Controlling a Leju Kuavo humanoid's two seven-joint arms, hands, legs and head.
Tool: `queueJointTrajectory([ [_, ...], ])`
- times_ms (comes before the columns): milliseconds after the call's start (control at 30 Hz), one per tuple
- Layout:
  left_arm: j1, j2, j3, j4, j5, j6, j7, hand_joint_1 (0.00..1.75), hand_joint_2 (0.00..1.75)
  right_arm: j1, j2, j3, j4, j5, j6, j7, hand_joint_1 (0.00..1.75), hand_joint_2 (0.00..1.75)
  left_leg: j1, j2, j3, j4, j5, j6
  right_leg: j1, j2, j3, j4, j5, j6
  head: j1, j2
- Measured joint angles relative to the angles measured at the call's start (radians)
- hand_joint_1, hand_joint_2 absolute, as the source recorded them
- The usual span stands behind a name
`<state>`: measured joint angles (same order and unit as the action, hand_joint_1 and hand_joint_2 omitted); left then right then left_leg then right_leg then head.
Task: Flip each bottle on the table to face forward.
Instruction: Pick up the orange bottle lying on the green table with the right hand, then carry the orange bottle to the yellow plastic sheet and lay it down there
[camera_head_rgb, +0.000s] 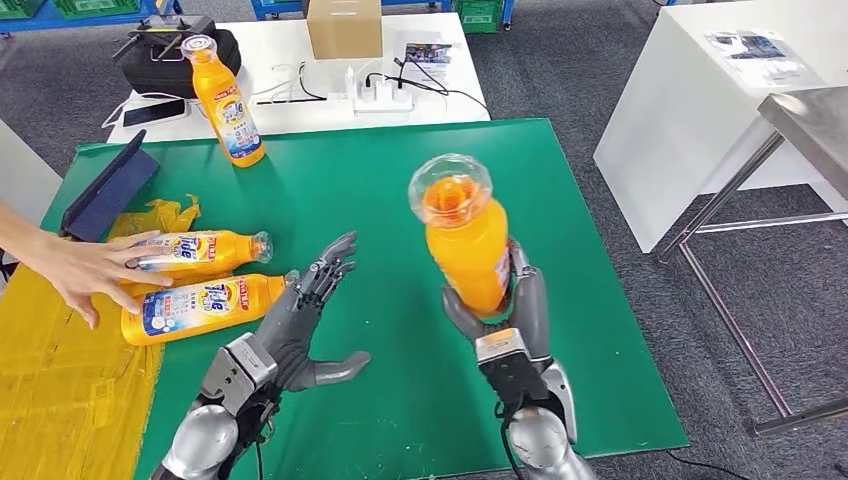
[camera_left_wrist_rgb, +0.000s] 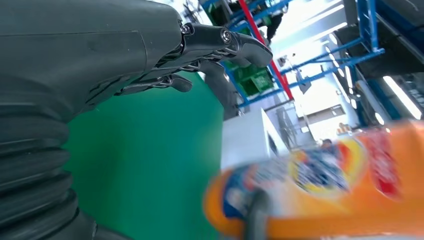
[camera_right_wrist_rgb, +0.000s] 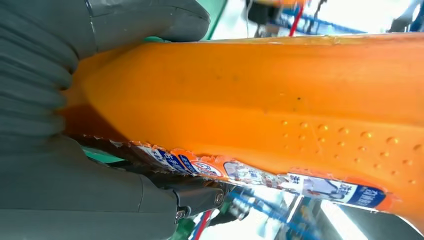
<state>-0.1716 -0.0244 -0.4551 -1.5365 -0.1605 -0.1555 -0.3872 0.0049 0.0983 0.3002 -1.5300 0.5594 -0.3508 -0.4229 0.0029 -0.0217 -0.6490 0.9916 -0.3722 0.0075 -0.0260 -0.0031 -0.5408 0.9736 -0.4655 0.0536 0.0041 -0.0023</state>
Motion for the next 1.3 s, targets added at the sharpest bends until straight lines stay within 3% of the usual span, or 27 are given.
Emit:
queueJointTrajectory([
  [233,-0.008,-0.010,-0.018,0.000,0.016,0.000,-0.001,0.00,1.75,-0.034,0.025,0.092,0.077,0.036,-0.006,0.006,1.75,1.75,0.000,-0.001,0.000,0.000,0.000,0.000,0.000,0.000,0.000,0.000,0.000,0.000,0.000,0.000],
  [833,-0.016,-0.010,-0.027,0.000,0.030,-0.002,-0.001,0.00,1.75,-0.054,0.032,0.130,0.136,0.061,-0.009,0.015,1.75,1.75,0.000,-0.001,-0.001,0.000,0.000,0.000,0.000,0.000,0.000,0.000,0.000,0.000,0.000,0.000],
  [1033,-0.034,-0.014,-0.027,0.000,0.057,0.021,0.006,0.00,1.75,-0.076,0.033,0.224,0.224,0.139,-0.037,0.036,1.75,1.75,0.000,-0.001,-0.001,0.000,0.000,0.000,0.000,0.000,-0.001,0.000,0.000,0.000,0.000,0.000],
  [1167,-0.035,-0.017,-0.024,0.001,0.069,0.049,0.007,1.75,1.75,-0.084,0.034,0.269,0.275,0.154,-0.050,0.049,1.75,1.75,0.000,-0.001,-0.001,0.000,0.000,0.000,0.000,0.000,-0.001,0.000,0.000,0.000,0.000,0.000],
  [1300,-0.025,-0.019,-0.022,0.001,0.085,0.075,0.000,1.75,1.75,-0.101,0.036,0.289,0.318,0.166,-0.066,0.062,1.75,1.75,0.000,0.000,-0.001,0.000,0.000,0.000,0.000,0.000,-0.002,0.000,0.000,0.000,0.000,0.000],
])
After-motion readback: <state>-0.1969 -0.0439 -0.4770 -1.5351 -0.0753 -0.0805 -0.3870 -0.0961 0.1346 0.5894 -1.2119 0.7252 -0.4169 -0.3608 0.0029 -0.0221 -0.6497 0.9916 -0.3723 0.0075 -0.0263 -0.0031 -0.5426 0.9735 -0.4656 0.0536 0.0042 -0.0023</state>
